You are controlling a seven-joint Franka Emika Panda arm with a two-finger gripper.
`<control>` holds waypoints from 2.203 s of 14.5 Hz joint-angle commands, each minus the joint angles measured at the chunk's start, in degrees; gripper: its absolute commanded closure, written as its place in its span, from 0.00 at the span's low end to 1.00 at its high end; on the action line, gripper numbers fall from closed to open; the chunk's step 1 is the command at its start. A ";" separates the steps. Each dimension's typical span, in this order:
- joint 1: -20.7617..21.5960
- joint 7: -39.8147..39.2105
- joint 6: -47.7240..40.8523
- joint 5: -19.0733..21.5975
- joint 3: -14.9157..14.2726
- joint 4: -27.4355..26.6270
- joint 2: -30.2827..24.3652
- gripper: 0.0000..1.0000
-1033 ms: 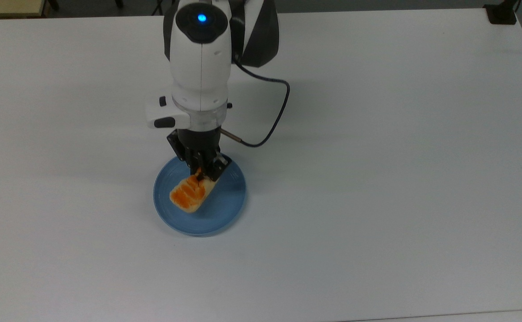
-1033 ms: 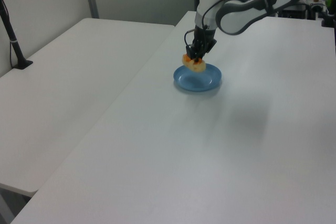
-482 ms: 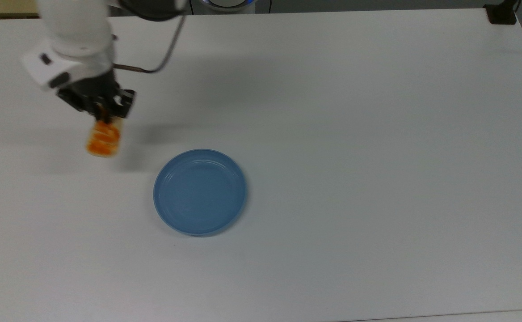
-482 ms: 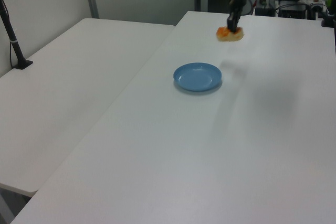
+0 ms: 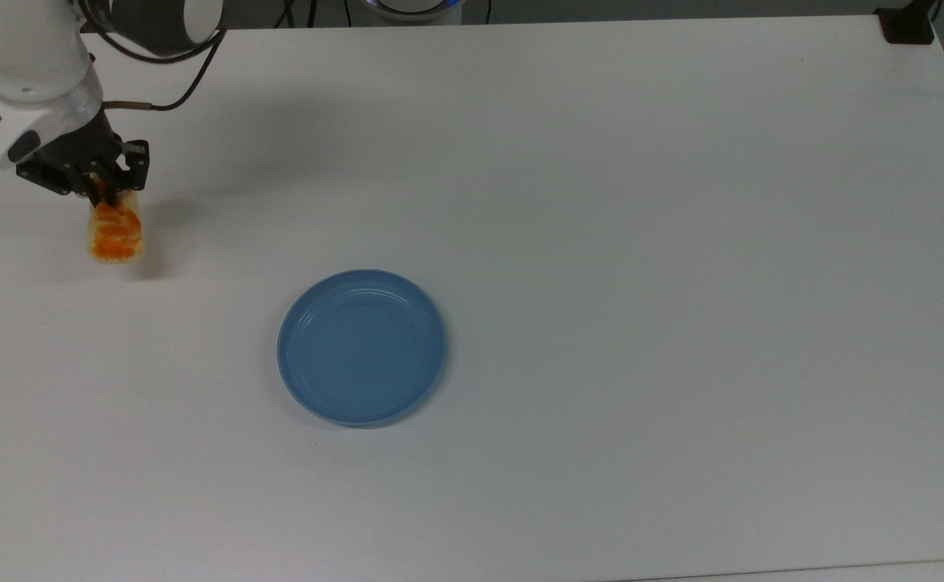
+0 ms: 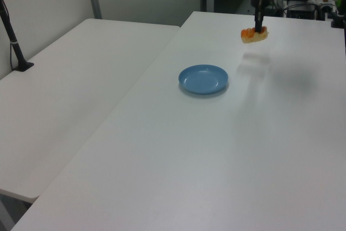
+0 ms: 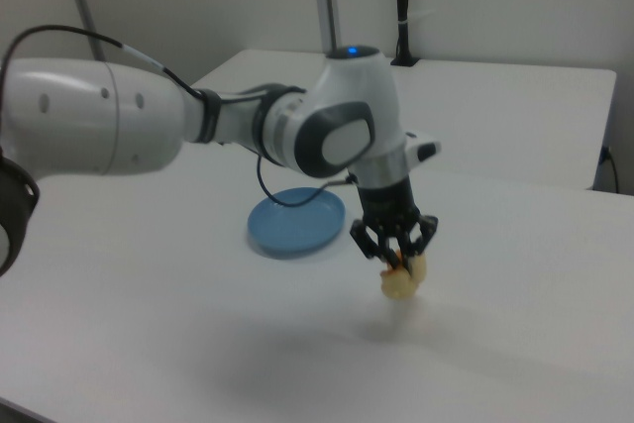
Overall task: Put the bread on the table
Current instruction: 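Lower the bread onto the bare table and open the gripper, then raise the open gripper up away from the bread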
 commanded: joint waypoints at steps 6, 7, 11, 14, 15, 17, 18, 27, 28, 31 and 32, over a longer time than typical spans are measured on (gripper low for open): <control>-5.44 -11.82 9.23 7.08 0.68 -2.81 3.91 1.00; -5.44 -11.91 10.37 7.09 0.68 -3.34 4.17 1.00; -6.58 -11.12 10.21 6.82 0.59 -3.52 4.70 0.00; -6.58 -10.50 10.03 7.00 0.68 -3.52 4.62 0.00; -6.58 -10.41 9.86 7.09 0.59 -3.43 4.18 0.00; -6.58 -8.05 8.02 7.17 0.68 -3.00 3.56 0.00; -6.58 -6.73 6.96 7.26 0.68 -2.73 3.30 0.00; -5.62 1.24 -1.62 13.67 0.68 -0.98 -5.38 0.00; -4.75 5.63 -6.01 13.77 0.59 -0.10 -7.32 0.00; -2.02 21.96 -17.18 13.59 0.50 2.71 -13.99 0.00; -0.97 26.11 -20.26 13.59 0.50 2.72 -16.28 0.00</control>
